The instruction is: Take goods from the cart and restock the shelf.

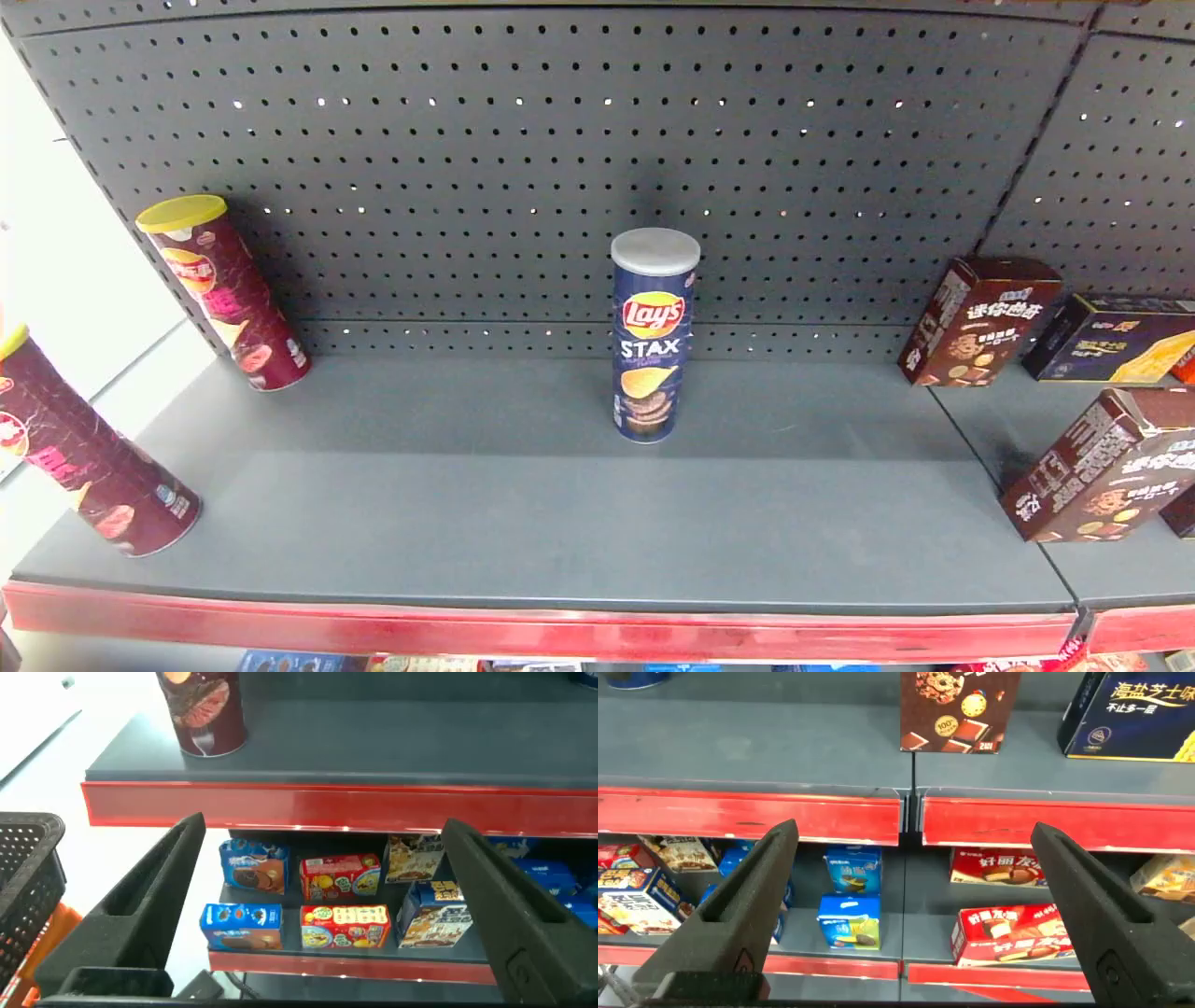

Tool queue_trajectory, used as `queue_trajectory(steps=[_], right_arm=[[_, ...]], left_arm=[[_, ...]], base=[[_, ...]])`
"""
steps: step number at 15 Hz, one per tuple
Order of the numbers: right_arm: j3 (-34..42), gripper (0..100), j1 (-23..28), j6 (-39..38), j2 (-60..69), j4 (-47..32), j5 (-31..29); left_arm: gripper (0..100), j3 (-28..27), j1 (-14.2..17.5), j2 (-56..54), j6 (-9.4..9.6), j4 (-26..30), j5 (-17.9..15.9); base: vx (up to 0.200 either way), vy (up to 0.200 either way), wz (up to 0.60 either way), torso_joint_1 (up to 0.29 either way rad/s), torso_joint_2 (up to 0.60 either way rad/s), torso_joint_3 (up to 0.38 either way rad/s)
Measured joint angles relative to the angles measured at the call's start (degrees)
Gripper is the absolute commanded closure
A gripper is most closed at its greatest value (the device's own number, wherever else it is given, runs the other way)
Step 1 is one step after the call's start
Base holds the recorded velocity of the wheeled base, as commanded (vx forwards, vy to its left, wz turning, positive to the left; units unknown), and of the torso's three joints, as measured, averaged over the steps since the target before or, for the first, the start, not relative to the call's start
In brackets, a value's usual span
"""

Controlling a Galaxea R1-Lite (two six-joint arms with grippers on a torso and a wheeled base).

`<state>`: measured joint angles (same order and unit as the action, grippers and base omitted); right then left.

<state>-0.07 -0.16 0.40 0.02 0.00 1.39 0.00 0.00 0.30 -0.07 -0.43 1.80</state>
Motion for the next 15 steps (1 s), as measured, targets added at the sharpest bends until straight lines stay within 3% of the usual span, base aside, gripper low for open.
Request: queue_trajectory(steps=[7, 15], right_arm=[[0.0, 0, 0.0, 0.0, 0.0, 0.0, 0.0], [0.0, 0, 0.0, -0.2, 0.0, 0.0, -0.1]], left_arm=[[0, 0.0, 0.0, 0.0, 0.0, 0.0, 0.0], [0, 0.0, 0.0, 0.0, 0.0, 0.0, 0.0]], base=[[0.0, 0.0, 0.6, 0.005, 0.0, -0.002], [0.0, 0.0, 0.0, 0.0, 0.0, 0.0]])
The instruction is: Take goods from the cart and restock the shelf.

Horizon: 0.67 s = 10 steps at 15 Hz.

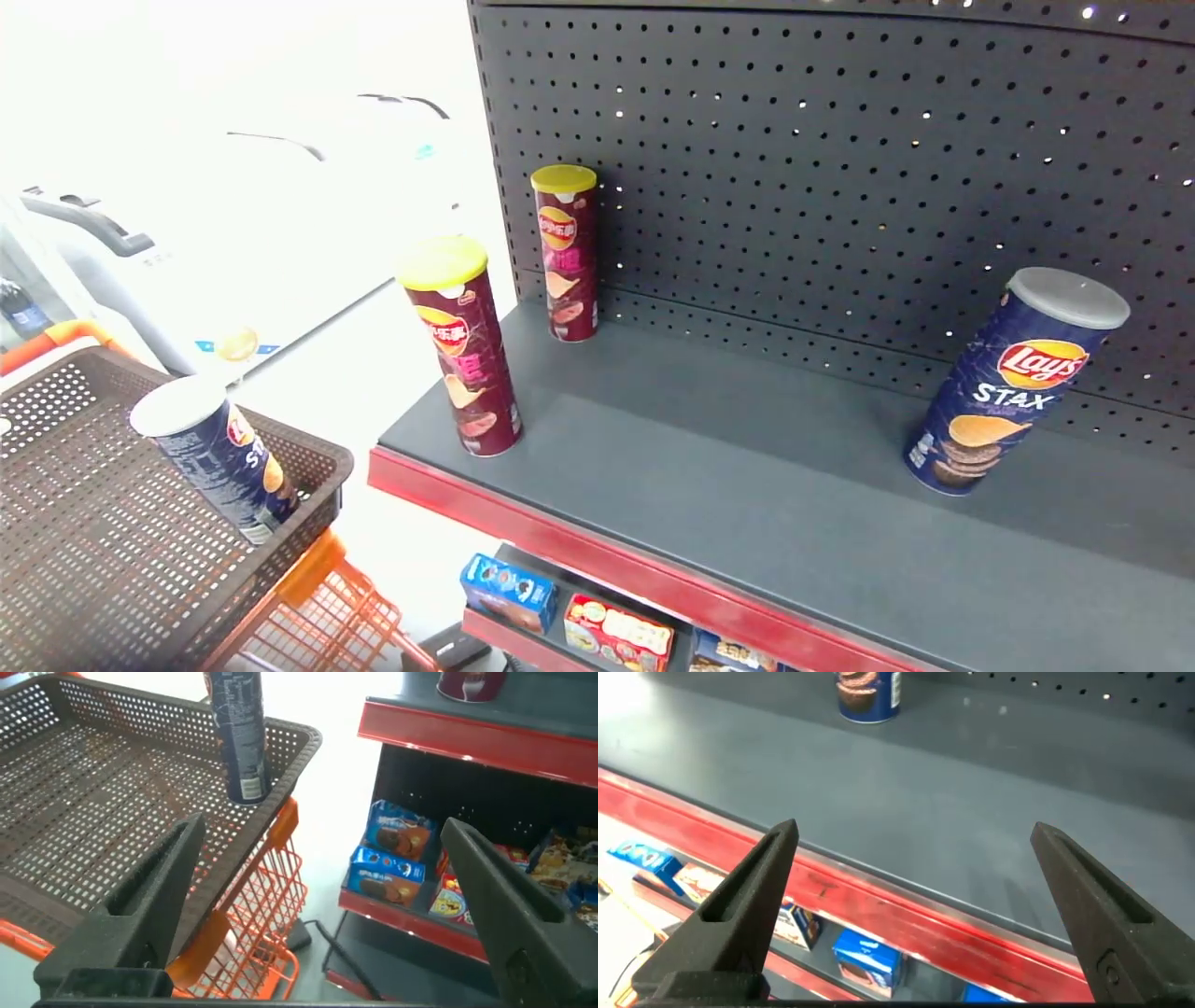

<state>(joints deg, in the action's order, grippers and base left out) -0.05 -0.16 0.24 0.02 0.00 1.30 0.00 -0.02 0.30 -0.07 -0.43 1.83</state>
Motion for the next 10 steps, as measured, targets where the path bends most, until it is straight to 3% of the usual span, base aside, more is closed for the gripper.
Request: queue_trajectory(steps=[6, 8, 10], right_arm=[[0.0, 0, 0.0, 0.0, 0.0, 0.0, 0.0], [0.0, 0, 0.0, 0.0, 0.0, 0.0, 0.0], [0.0, 0, 0.0, 0.0, 0.0, 0.0, 0.0]], left_arm=[[0, 0.0, 0.0, 0.0, 0.4, 0.0, -0.7], [0, 0.0, -0.1, 0.0, 1.93, 0.0, -1.8], [0, -0.1, 0.0, 0.1, 2.56, 0.1, -0.8]], base=[[0.0, 0.0, 0.0, 0.0, 0.0, 0.0], [0.0, 0.0, 0.0, 0.0, 0.0, 0.0], [0.0, 0.0, 0.0, 0.0, 0.0, 0.0]])
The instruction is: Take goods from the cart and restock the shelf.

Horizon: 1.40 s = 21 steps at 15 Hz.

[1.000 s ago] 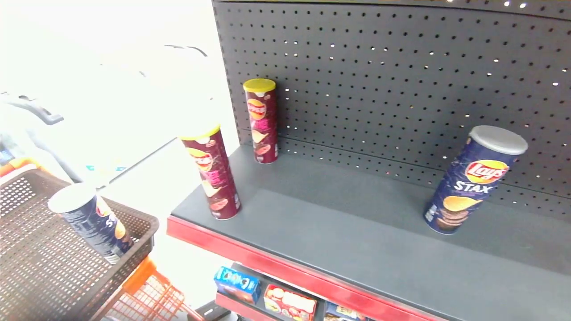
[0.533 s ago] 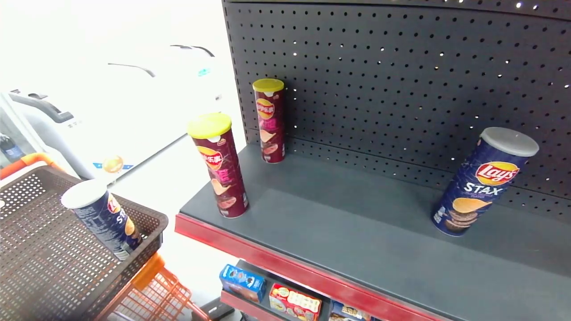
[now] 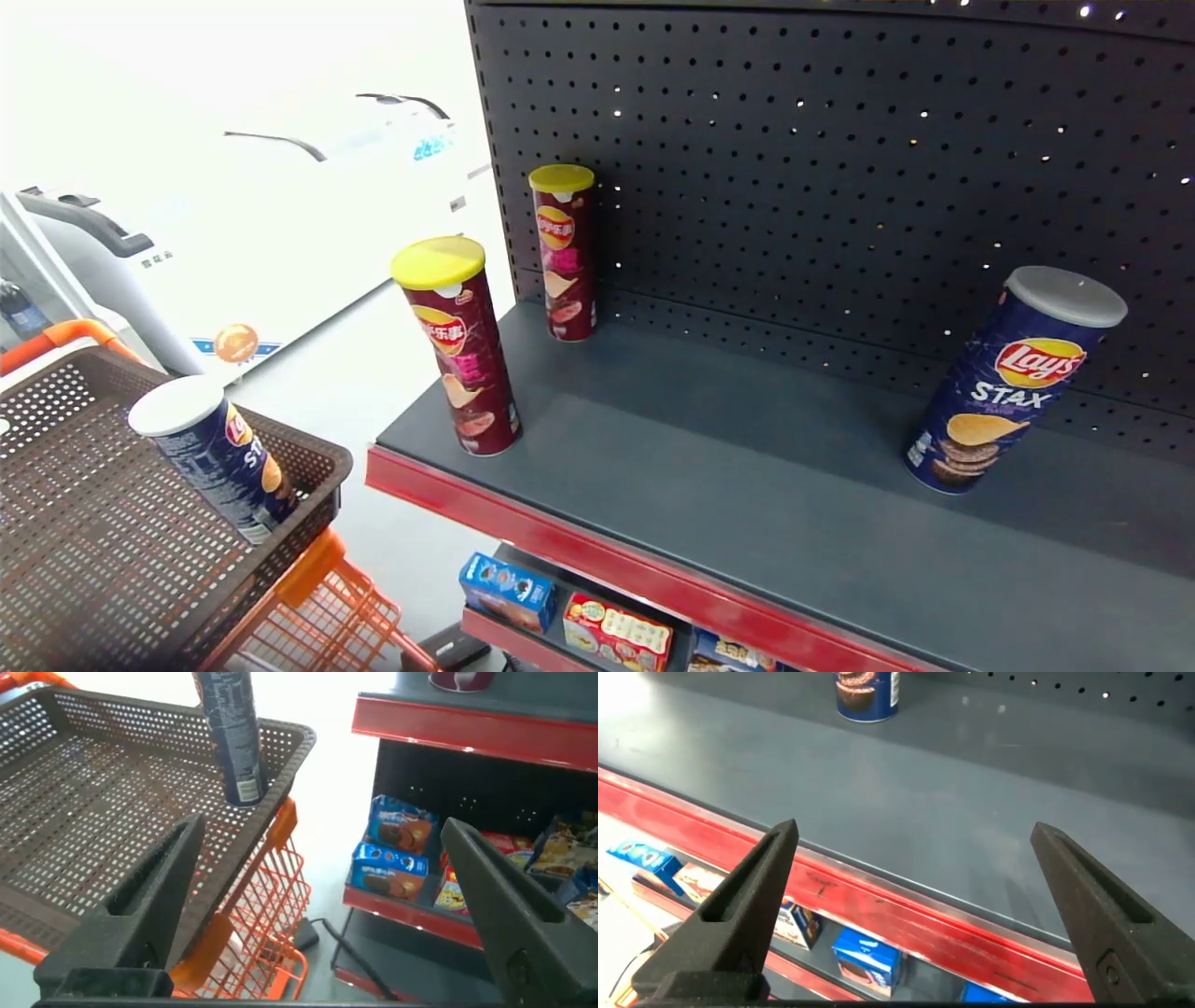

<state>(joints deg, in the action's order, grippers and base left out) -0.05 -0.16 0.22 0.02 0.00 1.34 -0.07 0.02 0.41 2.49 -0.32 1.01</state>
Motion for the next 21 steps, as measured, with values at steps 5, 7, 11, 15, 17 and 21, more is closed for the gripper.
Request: queue_trajectory(steps=[5, 7, 11, 15, 17, 21], right_arm=[[0.0, 0, 0.0, 0.0, 0.0, 0.0, 0.0], [0.0, 0, 0.0, 0.0, 0.0, 0.0, 0.0], [0.0, 0, 0.0, 0.0, 0.0, 0.0, 0.0], [0.0, 0, 0.0, 0.0, 0.0, 0.0, 0.0], [0.0, 0, 0.0, 0.0, 0.0, 0.0, 0.0], [0.0, 0, 0.0, 0.0, 0.0, 0.0, 0.0]], left_arm=[[0, -8.4, 0.3, 11.3, 0.63, 0.2, 3.1], [0, -12.6, 2.3, 20.6, 0.68, 0.1, 3.0], [0, -18.9, 8.2, 38.4, 0.73, -5.3, -0.6], [0, -19.1, 15.3, 54.6, 0.9, -21.7, -1.4], [0, -18.2, 17.2, 60.8, 0.96, -26.0, -1.5], [0, -15.6, 16.9, 71.2, 0.71, -38.0, -1.5]], base=[[0.0, 0.0, 0.0, 0.0, 0.0, 0.0], [0.0, 0.0, 0.0, 0.0, 0.0, 0.0], [0.0, 0.0, 0.0, 0.0, 0.0, 0.0], [0.0, 0.0, 0.0, 0.0, 0.0, 0.0], [0.0, 0.0, 0.0, 0.0, 0.0, 0.0], [0.0, 0.0, 0.0, 0.0, 0.0, 0.0]])
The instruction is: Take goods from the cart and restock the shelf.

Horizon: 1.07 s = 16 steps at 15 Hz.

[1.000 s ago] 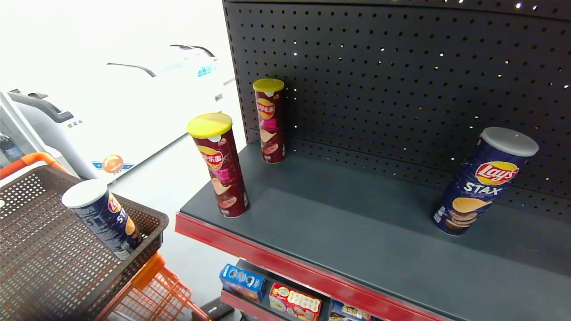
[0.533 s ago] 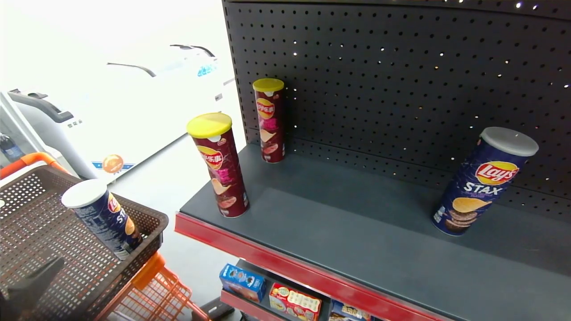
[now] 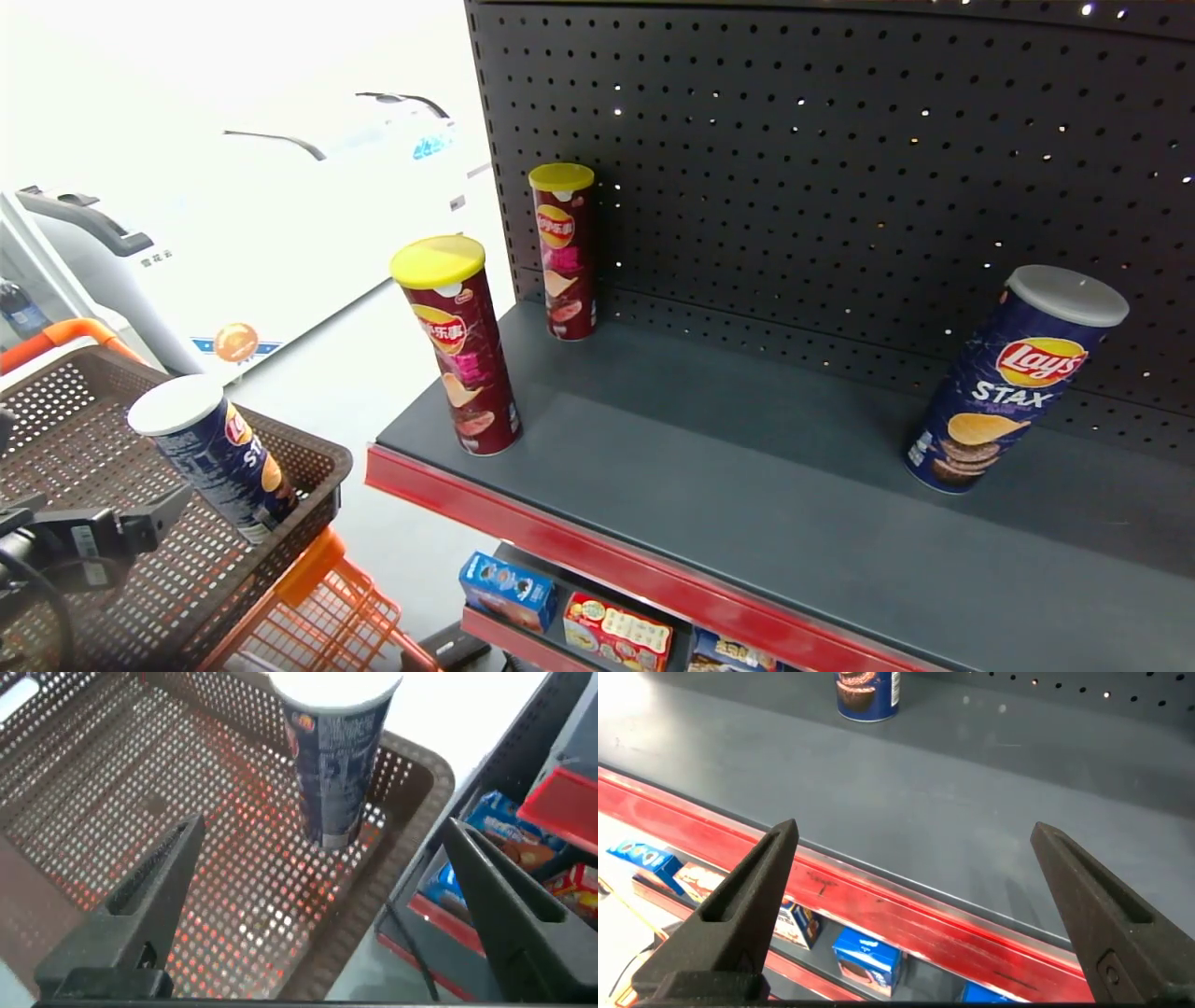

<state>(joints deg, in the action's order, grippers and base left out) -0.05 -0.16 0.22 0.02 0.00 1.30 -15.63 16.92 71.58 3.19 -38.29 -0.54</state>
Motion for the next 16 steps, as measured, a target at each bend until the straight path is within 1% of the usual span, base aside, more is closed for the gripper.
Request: queue_trajectory(steps=[3, 6, 9, 12, 13, 16], right_arm=[[0.0, 0, 0.0, 0.0, 0.0, 0.0, 0.0], [0.0, 0, 0.0, 0.0, 0.0, 0.0, 0.0], [0.0, 0, 0.0, 0.0, 0.0, 0.0, 0.0], [0.0, 0, 0.0, 0.0, 0.0, 0.0, 0.0], [0.0, 0, 0.0, 0.0, 0.0, 0.0, 0.0], [0.0, 0, 0.0, 0.0, 0.0, 0.0, 0.0]], left_arm=[[0, 2.9, -0.9, 8.1, -0.13, -15.6, 0.0], [0, 5.5, -1.0, 16.2, 0.02, -27.6, -0.1], [0, 6.1, -0.9, 23.0, 0.17, -33.1, -0.1], [0, 5.7, -0.6, 29.4, 0.11, -41.8, 0.0], [0, 5.2, -0.5, 31.3, 0.04, -43.5, 0.0], [0, 3.4, 0.3, 35.3, -0.11, -44.9, 0.0]], base=[[0.0, 0.0, 0.0, 0.0, 0.0, 0.0], [0.0, 0.0, 0.0, 0.0, 0.0, 0.0], [0.0, 0.0, 0.0, 0.0, 0.0, 0.0], [0.0, 0.0, 0.0, 0.0, 0.0, 0.0], [0.0, 0.0, 0.0, 0.0, 0.0, 0.0], [0.0, 0.0, 0.0, 0.0, 0.0, 0.0]])
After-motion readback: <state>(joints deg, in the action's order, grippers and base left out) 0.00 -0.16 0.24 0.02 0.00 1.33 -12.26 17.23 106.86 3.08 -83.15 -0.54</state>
